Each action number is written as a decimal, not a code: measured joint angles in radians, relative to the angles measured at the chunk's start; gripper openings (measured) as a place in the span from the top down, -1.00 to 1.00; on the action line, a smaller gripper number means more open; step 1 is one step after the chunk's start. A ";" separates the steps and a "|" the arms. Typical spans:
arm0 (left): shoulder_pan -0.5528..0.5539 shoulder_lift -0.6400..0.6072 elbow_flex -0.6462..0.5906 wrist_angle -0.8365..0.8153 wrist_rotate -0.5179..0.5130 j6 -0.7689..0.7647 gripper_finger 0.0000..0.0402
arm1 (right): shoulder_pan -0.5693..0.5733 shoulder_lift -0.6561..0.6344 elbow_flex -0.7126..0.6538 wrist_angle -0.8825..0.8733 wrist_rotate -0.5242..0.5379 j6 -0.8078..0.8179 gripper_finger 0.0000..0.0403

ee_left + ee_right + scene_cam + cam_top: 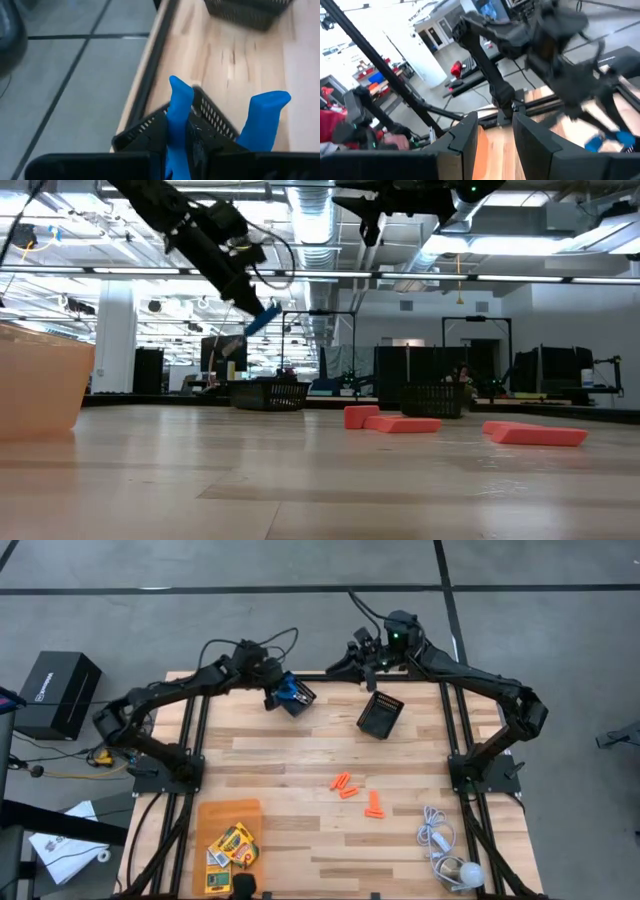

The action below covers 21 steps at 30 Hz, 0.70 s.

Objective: Pick & Place School Supplies
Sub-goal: Put the blue punch pliers into the left black bin

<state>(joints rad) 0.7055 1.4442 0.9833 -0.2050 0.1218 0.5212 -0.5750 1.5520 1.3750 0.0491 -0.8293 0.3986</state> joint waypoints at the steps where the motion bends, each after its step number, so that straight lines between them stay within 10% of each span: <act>1: 0.000 0.021 0.000 0.004 0.000 0.026 0.83 | -0.003 0.000 0.000 0.008 0.001 0.013 0.42; 21: -0.020 0.277 0.194 0.004 -0.021 0.387 0.83 | -0.010 0.000 0.000 0.012 0.027 0.056 0.42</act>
<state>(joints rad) 0.6857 1.7208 1.1775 -0.2011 0.1009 0.9085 -0.5848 1.5520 1.3750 0.0608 -0.8018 0.4545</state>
